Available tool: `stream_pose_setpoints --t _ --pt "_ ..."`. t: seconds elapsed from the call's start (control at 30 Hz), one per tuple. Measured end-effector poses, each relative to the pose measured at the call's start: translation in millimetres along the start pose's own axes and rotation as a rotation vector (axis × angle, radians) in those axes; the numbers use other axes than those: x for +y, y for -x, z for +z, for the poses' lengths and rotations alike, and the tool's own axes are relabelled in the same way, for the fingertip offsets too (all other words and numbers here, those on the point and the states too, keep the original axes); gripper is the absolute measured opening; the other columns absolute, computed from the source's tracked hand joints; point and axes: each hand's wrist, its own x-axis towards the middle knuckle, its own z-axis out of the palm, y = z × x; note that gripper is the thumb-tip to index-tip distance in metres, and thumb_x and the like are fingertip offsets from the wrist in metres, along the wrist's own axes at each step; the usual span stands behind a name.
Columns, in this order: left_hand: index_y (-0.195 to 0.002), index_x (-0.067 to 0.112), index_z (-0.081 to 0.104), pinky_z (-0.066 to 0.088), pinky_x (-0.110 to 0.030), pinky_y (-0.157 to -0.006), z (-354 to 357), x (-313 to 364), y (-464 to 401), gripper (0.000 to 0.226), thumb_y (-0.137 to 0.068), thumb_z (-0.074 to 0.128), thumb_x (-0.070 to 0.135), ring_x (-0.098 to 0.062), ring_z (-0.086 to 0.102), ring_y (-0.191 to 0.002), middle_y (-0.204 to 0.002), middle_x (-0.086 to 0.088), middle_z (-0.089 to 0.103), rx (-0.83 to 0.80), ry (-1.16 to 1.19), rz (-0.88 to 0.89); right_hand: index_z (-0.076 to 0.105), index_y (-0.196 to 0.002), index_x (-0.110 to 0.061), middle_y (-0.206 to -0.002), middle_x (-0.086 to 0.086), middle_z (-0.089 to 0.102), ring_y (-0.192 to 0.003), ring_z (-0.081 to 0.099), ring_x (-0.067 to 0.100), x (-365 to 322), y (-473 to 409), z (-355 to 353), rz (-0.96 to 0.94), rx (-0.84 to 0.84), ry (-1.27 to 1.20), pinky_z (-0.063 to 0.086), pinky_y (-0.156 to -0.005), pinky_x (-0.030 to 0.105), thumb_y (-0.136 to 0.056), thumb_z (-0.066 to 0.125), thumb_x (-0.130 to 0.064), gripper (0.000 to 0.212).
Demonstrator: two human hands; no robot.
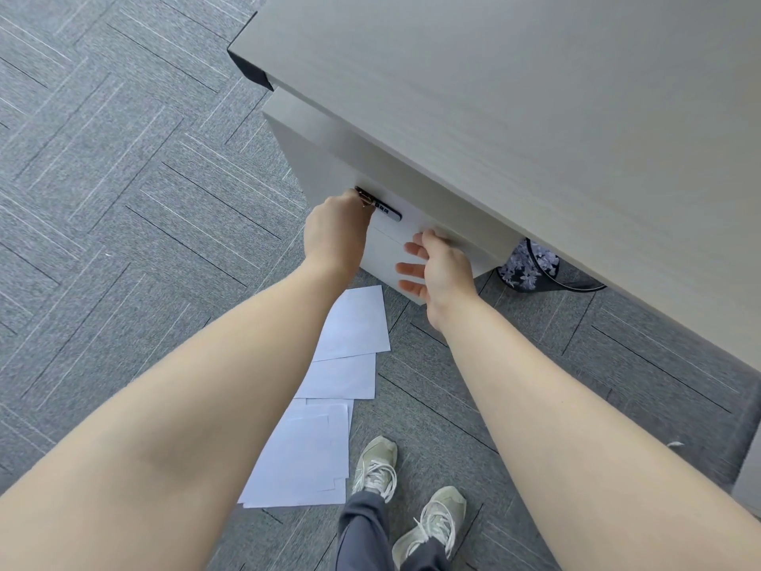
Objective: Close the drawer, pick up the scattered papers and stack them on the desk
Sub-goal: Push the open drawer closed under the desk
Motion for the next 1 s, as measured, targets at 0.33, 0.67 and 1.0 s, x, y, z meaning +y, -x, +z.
stream_pose_setpoints --t 0.33,0.67,1.0 --pt "-0.096 0.003 0.054 0.032 -0.037 -0.059 5 -9 -5 0.015 -0.095 0.041 0.011 -0.040 0.052 -0.068 -0.085 -0.026 0.065 -0.042 -0.058 0.096 0.057 -0.108 -0.014 -0.112 0.005 0.061 -0.077 0.063 0.021 -2 2 -1 -0.013 -0.006 0.037 0.049 -0.064 0.033 -0.100 0.042 -0.026 0.020" --pt "-0.090 0.006 0.062 0.049 -0.039 -0.071 11 -15 -9 0.043 -0.095 0.038 0.041 -0.038 0.063 -0.084 -0.093 -0.017 0.071 -0.115 0.331 -0.075 0.058 -0.109 -0.019 -0.115 0.004 0.060 -0.078 0.063 0.021 1 7 3 -0.032 -0.005 0.067 0.050 -0.070 0.037 -0.099 0.043 -0.025 0.019" --pt "-0.126 0.012 0.058 0.043 -0.034 -0.088 -6 -44 45 0.042 -0.094 0.048 0.038 -0.029 0.060 -0.113 -0.119 -0.011 0.068 -0.141 0.535 -0.300 0.054 -0.121 -0.021 -0.130 0.006 0.058 -0.085 0.062 0.020 -1 37 33 -0.097 -0.073 0.305 0.049 -0.062 0.029 -0.099 0.044 -0.020 0.024"
